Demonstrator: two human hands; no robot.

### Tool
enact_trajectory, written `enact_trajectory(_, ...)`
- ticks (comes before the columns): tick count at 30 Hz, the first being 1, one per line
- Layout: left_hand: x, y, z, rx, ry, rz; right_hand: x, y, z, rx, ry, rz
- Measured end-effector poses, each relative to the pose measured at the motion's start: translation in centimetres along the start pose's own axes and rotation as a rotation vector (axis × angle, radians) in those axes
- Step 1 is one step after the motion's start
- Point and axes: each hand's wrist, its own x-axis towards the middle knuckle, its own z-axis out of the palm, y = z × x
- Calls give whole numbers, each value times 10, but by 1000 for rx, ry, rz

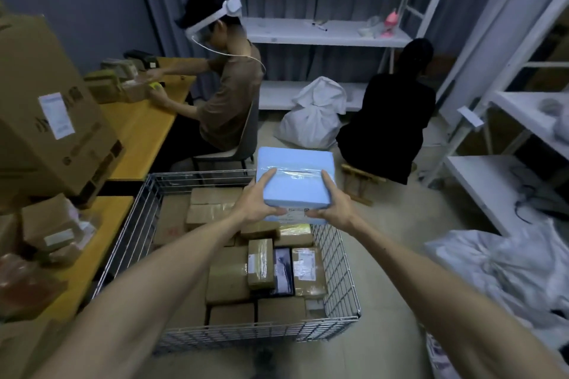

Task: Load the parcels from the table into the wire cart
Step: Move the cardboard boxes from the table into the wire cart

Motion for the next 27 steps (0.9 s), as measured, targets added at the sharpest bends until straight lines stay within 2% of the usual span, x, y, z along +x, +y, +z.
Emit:
enact_trajectory(11, 118, -32, 40, -97, -184, -4, 87, 37, -9, -10, -1, 196)
enact_trajectory(18, 159, -52, 62, -78, -312, -50, 120, 68, 0, -50, -38, 278)
enact_trajectory(27, 177, -78, 106, -150, -373, -205, 162, 121, 15, -101, -198, 319)
